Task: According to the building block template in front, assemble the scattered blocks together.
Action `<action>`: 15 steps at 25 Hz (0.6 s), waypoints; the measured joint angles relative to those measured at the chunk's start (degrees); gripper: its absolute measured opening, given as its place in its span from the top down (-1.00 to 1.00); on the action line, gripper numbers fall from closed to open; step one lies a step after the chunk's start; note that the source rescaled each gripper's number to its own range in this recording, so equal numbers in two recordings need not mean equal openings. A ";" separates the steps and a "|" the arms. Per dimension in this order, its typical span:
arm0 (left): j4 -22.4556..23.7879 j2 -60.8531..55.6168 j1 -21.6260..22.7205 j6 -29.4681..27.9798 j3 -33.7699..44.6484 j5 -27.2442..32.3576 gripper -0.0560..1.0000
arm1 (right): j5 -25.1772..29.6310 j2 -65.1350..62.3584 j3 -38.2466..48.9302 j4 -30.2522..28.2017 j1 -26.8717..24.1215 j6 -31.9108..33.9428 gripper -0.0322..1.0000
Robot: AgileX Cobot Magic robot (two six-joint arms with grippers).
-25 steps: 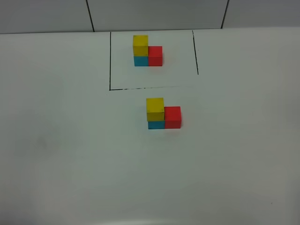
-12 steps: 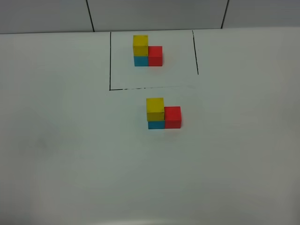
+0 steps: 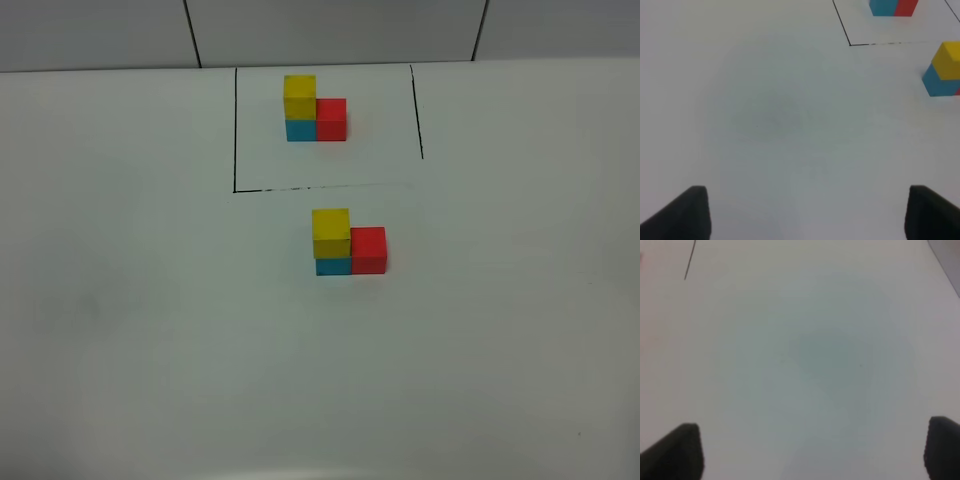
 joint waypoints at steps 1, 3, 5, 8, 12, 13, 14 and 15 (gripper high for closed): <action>0.00 0.00 0.00 0.00 0.00 0.00 -0.93 | 0.00 0.00 0.00 0.00 0.00 -0.02 -0.68; 0.00 0.00 0.00 0.00 0.00 0.00 -0.93 | 0.00 0.00 0.00 0.02 0.00 -0.37 -0.64; 0.00 0.00 0.00 0.00 0.00 0.00 -0.93 | 0.00 0.00 0.00 0.14 0.00 -0.49 -0.59; 0.00 0.00 0.00 0.00 0.00 0.00 -0.93 | 0.00 0.00 0.00 0.14 0.00 -0.49 -0.53; 0.00 0.00 0.00 0.00 0.00 0.00 -0.93 | 0.00 0.00 0.00 1.25 0.00 -1.86 -0.50; 0.00 0.00 0.00 0.00 0.00 0.00 -0.93 | 0.00 0.00 0.00 1.96 0.00 -2.74 -0.50; 0.00 0.00 0.00 0.00 0.00 0.00 -0.93 | 0.00 0.00 0.00 2.62 0.00 -3.38 -0.50; 0.00 0.00 0.00 0.00 0.00 0.00 -0.93 | 0.00 0.00 0.00 3.29 0.00 -3.74 -0.50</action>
